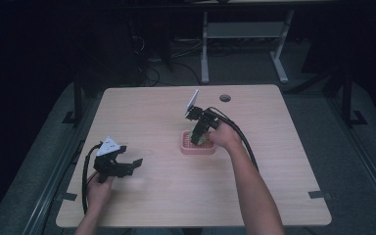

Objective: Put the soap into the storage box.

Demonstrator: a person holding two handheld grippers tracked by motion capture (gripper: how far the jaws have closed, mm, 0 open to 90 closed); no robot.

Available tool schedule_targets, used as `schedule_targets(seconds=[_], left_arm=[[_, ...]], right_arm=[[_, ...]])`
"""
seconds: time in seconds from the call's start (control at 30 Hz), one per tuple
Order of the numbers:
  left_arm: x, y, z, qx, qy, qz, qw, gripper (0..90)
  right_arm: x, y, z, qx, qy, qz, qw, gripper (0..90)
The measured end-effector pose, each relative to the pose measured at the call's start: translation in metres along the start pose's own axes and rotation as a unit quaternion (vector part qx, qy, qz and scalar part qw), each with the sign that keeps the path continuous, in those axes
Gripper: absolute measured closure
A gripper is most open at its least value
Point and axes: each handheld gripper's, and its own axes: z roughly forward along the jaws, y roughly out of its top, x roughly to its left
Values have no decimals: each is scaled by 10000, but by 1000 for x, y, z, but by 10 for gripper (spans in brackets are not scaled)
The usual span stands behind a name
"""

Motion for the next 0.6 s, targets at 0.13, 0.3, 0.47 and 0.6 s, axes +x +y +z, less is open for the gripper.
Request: schedule_targets(seconds=[0.13, 0.3, 0.47, 0.6], left_arm=[[0, 0, 0, -8, 10, -5, 10000, 144], [0, 0, 0, -11, 20, 1, 10000, 144], [0, 0, 0, -11, 14, -8, 10000, 144], [0, 0, 0, 3, 19, 28, 10000, 144]], right_arm=[[2, 1, 2, 70, -42, 7, 10000, 256], [3, 3, 4, 90, -69, -51, 9999, 255], [4, 4, 5, 102, -67, -56, 9999, 255], [4, 4, 6, 112, -86, -45, 9999, 255]])
